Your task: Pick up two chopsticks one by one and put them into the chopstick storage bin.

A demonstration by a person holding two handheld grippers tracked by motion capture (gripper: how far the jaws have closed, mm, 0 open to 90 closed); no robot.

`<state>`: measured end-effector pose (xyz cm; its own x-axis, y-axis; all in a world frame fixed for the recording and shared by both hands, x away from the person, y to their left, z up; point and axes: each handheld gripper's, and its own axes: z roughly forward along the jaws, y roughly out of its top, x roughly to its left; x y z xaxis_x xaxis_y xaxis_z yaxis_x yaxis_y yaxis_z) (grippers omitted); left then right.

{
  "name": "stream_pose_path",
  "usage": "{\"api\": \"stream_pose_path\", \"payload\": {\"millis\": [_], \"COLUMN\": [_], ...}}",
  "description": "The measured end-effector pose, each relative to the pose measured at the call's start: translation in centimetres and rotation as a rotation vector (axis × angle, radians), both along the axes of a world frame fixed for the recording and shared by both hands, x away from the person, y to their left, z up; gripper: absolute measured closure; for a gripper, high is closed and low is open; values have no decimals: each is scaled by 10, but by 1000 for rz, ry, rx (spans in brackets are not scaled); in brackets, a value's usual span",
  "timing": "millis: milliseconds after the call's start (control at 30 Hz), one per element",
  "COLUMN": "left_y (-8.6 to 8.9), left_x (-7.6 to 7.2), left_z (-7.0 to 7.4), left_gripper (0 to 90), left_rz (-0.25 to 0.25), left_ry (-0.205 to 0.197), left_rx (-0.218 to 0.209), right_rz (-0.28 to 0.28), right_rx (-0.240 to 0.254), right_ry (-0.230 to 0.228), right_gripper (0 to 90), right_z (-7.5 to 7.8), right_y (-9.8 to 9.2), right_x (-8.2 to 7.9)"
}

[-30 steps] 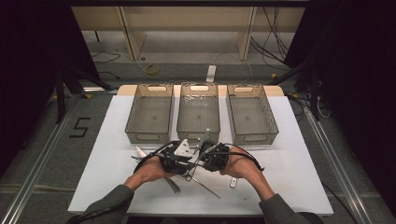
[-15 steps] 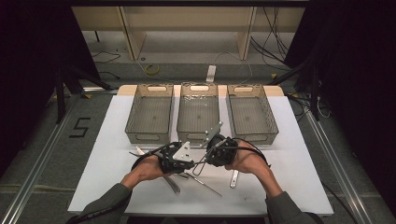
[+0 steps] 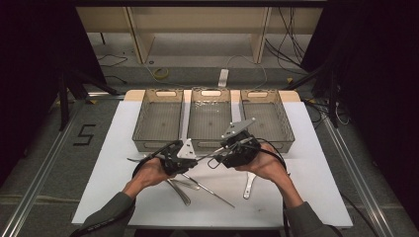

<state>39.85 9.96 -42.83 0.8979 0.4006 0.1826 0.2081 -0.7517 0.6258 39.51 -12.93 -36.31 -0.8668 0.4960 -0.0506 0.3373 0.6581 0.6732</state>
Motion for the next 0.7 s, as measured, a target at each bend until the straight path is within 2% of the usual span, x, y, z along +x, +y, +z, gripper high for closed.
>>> {"api": "stream_pose_path", "payload": {"millis": [100,233,433,500,567,633,700], "left_y": [5,12,26,30,34,39,41], "left_x": [3,8,13,15,17,20,22], "left_z": [2,8,18,21,24,26,27], "left_gripper": [850,849,850,849,849,849,849], "left_rz": [46,112,198,232,261,287,303], "left_ry": [11,40,71,81,92,113,120], "left_rx": [-24,-64,-91,-114,-133,-155,-159], "right_rz": [-27,-45,-42,-48,-49,-52,-51], "right_rx": [36,61,54,44,39,32,33], "right_ry": [-13,-15,12,27,29,11,16], "right_gripper": [403,368,340,331,328,328,321], "right_z": [3,-1,-15,-21,-25,-29,-32], "right_y": [-3,-3,-6,-6,-7,-7,-6], "right_x": [-1,-5,-11,-12,-14,-17,-20]}}
